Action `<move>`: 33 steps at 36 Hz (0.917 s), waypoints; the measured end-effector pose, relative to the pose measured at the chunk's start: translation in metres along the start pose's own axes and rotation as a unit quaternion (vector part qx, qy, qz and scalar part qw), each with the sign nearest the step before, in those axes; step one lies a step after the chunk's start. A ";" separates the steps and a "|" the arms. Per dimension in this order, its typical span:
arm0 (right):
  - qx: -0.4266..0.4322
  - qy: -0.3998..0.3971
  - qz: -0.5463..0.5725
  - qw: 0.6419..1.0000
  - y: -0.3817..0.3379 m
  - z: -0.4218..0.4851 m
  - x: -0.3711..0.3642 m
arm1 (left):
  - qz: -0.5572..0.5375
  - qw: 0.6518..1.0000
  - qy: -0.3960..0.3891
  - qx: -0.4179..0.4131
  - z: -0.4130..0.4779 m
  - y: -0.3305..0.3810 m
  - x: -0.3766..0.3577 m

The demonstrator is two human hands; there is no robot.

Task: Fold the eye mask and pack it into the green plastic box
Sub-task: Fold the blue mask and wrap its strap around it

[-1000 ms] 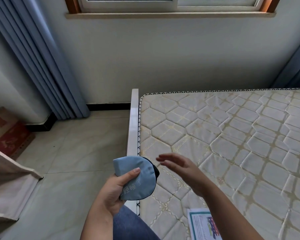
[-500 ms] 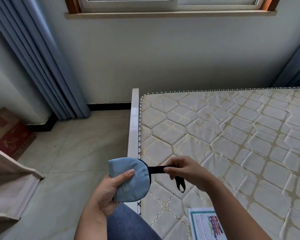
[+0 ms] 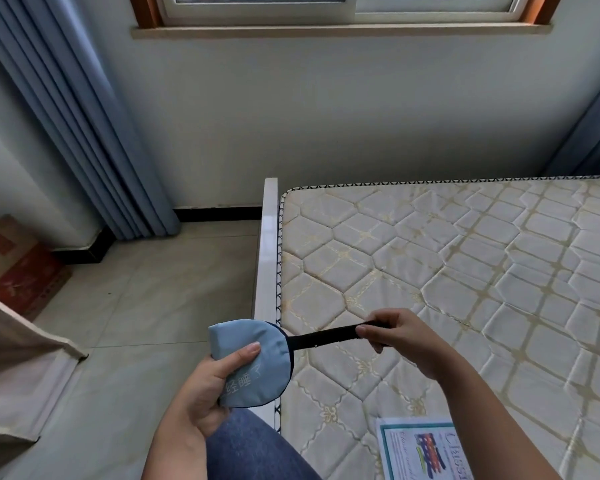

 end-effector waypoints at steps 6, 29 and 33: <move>0.028 0.024 0.039 0.999 -0.002 -0.001 0.014 | -0.005 1.000 0.011 -0.002 0.001 0.001 0.003; 0.103 0.027 0.138 0.985 -0.014 -0.003 0.025 | -0.055 0.998 0.022 0.013 0.004 -0.004 0.004; 0.076 -0.016 0.103 0.992 -0.017 -0.008 0.018 | -0.060 0.998 0.026 0.021 0.005 -0.007 0.006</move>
Point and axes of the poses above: each hand's wrist, its own z-axis towards the middle knuckle, its own x-axis out of the back of the hand, y = z × x, the point moved 10 cm from there along z, towards the middle knuckle, and after that the axes turned 4 degrees about z, right-handed, at the moved point
